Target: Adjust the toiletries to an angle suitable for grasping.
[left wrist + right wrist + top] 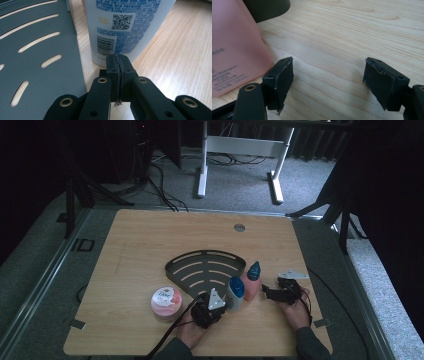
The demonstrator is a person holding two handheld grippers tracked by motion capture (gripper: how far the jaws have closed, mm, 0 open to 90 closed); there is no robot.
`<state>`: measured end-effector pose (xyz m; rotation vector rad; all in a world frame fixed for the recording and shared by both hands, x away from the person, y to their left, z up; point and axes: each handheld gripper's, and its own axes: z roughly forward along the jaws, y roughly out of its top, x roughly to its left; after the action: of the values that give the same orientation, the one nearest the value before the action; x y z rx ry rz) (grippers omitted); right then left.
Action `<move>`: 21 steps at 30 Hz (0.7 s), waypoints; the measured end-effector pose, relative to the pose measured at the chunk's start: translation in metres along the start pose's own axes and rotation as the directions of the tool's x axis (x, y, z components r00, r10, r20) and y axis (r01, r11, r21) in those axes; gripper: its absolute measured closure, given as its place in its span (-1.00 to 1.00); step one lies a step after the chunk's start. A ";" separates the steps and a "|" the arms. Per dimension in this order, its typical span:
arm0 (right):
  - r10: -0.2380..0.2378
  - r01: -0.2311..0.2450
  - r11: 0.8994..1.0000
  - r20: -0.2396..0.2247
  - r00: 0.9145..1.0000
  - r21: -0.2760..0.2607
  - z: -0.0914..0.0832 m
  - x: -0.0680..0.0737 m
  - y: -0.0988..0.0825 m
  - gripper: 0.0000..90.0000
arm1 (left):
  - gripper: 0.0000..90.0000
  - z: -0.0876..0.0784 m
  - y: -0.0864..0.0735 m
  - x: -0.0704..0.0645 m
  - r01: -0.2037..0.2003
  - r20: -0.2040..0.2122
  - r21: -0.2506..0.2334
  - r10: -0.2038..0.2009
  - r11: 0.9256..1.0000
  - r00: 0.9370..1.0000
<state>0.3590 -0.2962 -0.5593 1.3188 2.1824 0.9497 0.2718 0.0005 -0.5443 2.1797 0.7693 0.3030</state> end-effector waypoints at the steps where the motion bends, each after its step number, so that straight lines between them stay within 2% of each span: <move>1: 0.000 0.000 1.000 0.000 1.000 0.000 0.000 0.000 0.000 -0.47 | 0.97 0.002 0.002 0.000 -0.001 -0.002 0.000 0.001 1.000 1.000; 13: 0.000 0.000 1.000 -0.001 1.000 0.000 0.000 0.000 0.000 -0.47 | 0.97 0.016 0.018 0.000 0.001 0.018 -0.016 0.000 1.000 1.000; 21: 0.000 0.000 1.000 0.000 1.000 0.000 0.000 0.000 0.000 -0.47 | 0.97 0.017 0.019 0.001 0.008 0.026 -0.025 -0.008 1.000 1.000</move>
<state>0.3590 -0.2962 -0.5593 1.3187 2.1831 0.9495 0.2882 -0.0190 -0.5420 2.1524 0.7557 0.2783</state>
